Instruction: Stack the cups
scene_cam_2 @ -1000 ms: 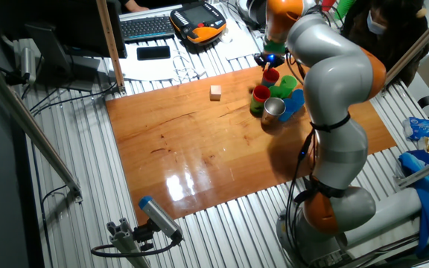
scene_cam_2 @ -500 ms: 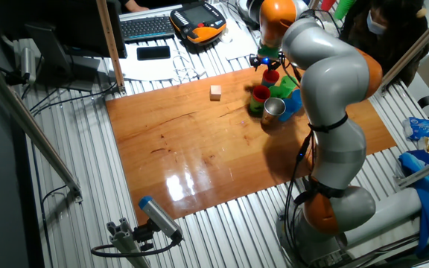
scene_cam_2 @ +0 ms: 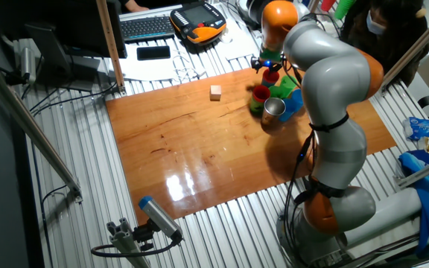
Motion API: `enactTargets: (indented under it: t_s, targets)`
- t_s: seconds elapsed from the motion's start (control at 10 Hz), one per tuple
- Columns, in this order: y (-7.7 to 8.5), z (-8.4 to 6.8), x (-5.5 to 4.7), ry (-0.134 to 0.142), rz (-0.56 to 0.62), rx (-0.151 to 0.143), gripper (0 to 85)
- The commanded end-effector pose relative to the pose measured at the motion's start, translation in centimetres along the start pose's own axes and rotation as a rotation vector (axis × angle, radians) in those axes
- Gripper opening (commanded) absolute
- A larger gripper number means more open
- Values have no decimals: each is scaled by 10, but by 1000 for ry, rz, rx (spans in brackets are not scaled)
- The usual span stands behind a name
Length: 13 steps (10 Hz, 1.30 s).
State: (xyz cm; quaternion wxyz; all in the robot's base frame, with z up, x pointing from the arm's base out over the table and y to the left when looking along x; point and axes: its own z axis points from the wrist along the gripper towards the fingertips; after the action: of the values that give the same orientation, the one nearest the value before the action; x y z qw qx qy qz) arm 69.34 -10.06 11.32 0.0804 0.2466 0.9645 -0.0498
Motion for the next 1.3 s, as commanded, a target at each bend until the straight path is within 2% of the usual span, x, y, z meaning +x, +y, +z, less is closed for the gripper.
enactTargets:
  t_s: [0.0, 0.2, 0.3, 0.4, 0.5, 0.7, 0.9, 1.0, 1.2]
  targets:
    - [-1, 5, 0, -3, -8, -5, 340]
    - [-4, 11, 1, -5, -49, -11, 340]
    - [-6, 12, 2, 0, -77, -13, 170]
    - [-7, 14, 2, 4, -87, -19, 170]
    - [-9, 17, 2, 3, -109, -20, 0]
    - [-9, 17, 2, 7, -143, -23, 0]
    - [-5, 0, -2, 53, -127, -47, 0]
    - [-4, -16, -5, 74, -126, -52, 0]
    - [-6, -55, -7, 123, -136, -41, 0]
